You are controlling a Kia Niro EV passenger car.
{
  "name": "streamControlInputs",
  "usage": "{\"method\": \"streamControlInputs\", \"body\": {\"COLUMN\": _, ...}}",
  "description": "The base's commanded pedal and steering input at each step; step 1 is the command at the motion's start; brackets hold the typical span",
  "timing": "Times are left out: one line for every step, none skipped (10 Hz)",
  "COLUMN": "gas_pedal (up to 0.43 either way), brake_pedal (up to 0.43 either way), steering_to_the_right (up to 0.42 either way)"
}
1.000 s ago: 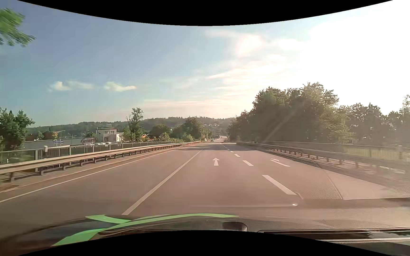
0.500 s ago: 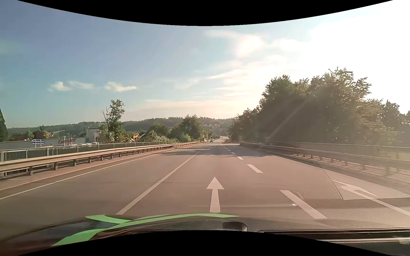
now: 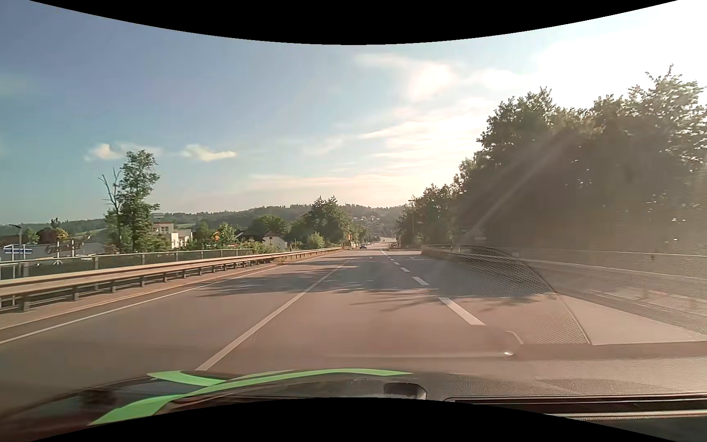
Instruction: Follow the waypoints while adhering to traffic rules and regulations
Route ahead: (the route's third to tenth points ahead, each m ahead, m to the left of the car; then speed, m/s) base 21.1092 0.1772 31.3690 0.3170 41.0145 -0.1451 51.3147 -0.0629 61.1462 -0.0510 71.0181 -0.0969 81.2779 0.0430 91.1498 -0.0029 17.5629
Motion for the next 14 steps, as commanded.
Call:
{"method": "streamControlInputs", "body": {"gas_pedal": 0.177, "brake_pedal": 0.000, "steering_to_the_right": -0.003}}
{"method": "streamControlInputs", "body": {"gas_pedal": 0.177, "brake_pedal": 0.000, "steering_to_the_right": -0.002}}
{"method": "streamControlInputs", "body": {"gas_pedal": 0.130, "brake_pedal": 0.000, "steering_to_the_right": -0.002}}
{"method": "streamControlInputs", "body": {"gas_pedal": 0.098, "brake_pedal": 0.000, "steering_to_the_right": -0.002}}
{"method": "streamControlInputs", "body": {"gas_pedal": 0.098, "brake_pedal": 0.000, "steering_to_the_right": -0.002}}
{"method": "streamControlInputs", "body": {"gas_pedal": 0.098, "brake_pedal": 0.000, "steering_to_the_right": -0.002}}
{"method": "streamControlInputs", "body": {"gas_pedal": 0.098, "brake_pedal": 0.000, "steering_to_the_right": -0.002}}
{"method": "streamControlInputs", "body": {"gas_pedal": 0.098, "brake_pedal": 0.000, "steering_to_the_right": -0.002}}
{"method": "streamControlInputs", "body": {"gas_pedal": 0.079, "brake_pedal": 0.000, "steering_to_the_right": -0.002}}
{"method": "streamControlInputs", "body": {"gas_pedal": 0.079, "brake_pedal": 0.000, "steering_to_the_right": -0.002}}
{"method": "streamControlInputs", "body": {"gas_pedal": 0.067, "brake_pedal": 0.000, "steering_to_the_right": -0.002}}
{"method": "streamControlInputs", "body": {"gas_pedal": 0.067, "brake_pedal": 0.000, "steering_to_the_right": -0.002}}
{"method": "streamControlInputs", "body": {"gas_pedal": 0.067, "brake_pedal": 0.000, "steering_to_the_right": -0.002}}
{"method": "streamControlInputs", "body": {"gas_pedal": 0.047, "brake_pedal": 0.000, "steering_to_the_right": -0.002}}
